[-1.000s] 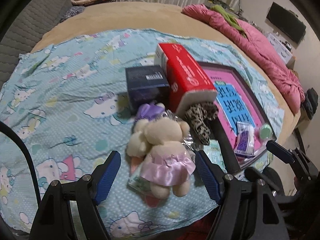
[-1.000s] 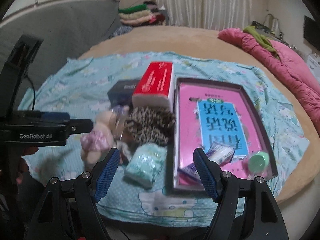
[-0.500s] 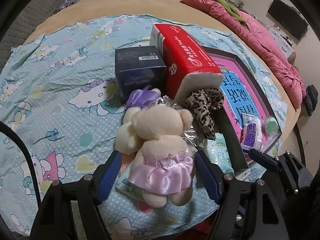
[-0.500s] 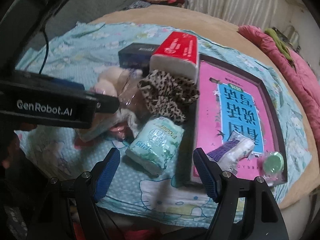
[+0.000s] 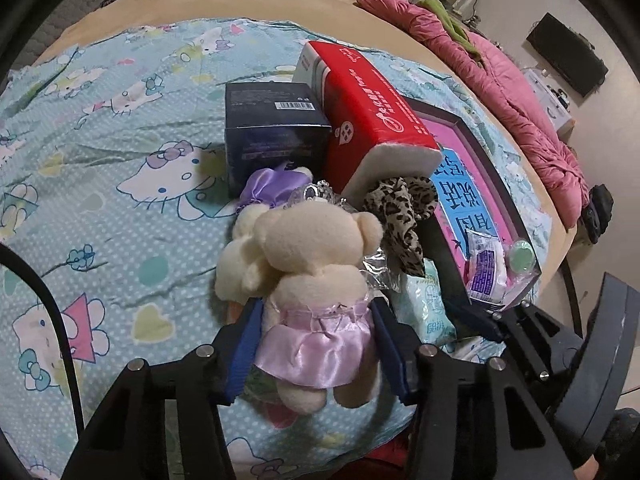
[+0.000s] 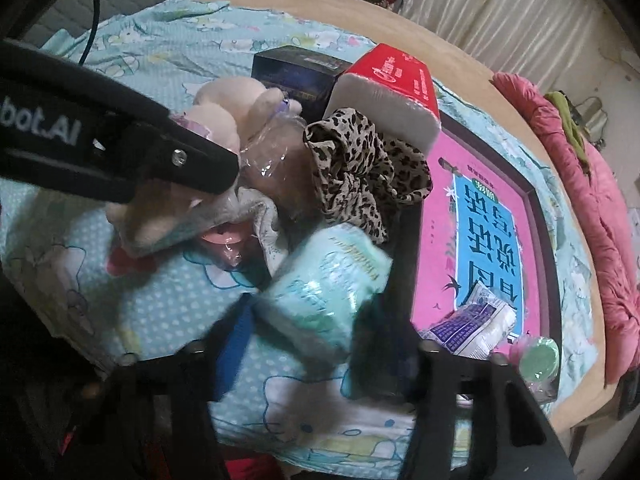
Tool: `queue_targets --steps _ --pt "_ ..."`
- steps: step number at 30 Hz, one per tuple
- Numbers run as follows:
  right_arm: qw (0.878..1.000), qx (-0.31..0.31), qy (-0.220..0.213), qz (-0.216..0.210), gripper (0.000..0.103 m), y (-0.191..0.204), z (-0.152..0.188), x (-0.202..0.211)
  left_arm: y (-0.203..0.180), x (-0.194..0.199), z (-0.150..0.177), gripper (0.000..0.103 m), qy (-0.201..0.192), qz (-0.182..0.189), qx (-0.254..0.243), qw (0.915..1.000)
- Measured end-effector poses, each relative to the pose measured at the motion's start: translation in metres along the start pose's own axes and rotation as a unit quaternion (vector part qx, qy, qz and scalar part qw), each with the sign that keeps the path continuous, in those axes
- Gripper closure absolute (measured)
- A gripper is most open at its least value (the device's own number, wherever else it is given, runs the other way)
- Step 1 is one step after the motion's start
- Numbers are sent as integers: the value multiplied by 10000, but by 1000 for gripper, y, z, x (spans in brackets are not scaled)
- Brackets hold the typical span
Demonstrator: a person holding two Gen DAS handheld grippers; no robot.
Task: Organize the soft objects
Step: 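Grasp the teddy bear with the left tool while the right tool grasps the mint tissue pack, then carry the teddy bear and tissue pack over the pink book box with both tools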
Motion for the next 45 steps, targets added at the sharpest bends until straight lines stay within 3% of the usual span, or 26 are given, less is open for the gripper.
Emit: queue_targets --steps 3,8,14,22,33,45 --pt "9999 -47 -88 -119 59 1 -1 3 1 0 0 54 8 99 51 9999" --pt "9958 -543 -380 -633 64 -10 -3 21 5 8 -1 56 -42 163 130 9998" --pt "9750 -1438 -720 -1533 65 -28 0 42 10 27 -6 56 -188 265 249 9992" --pt "9591 -1702 -1063 -1996 66 -20 -4 68 15 55 -14 56 -443 181 288 9984" --pt "9478 -1788 -1659 -2053 66 -33 -15 105 -1 81 -20 56 -704 49 96 9975" --pt "9439 -1685 -2350 -1591 66 -62 -17 148 -39 99 -22 56 -901 12 -232 9957"
Point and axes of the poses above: each gripper's, at about its wrist camera, not at the fingertips, and x roughly against the way its jaws point, y to its left, z to its underside, the point moved 9 cm from there along -x, roughly the way its jaws point, and after that the axes turned 11 degrees about -z, right-handed, at the moved point
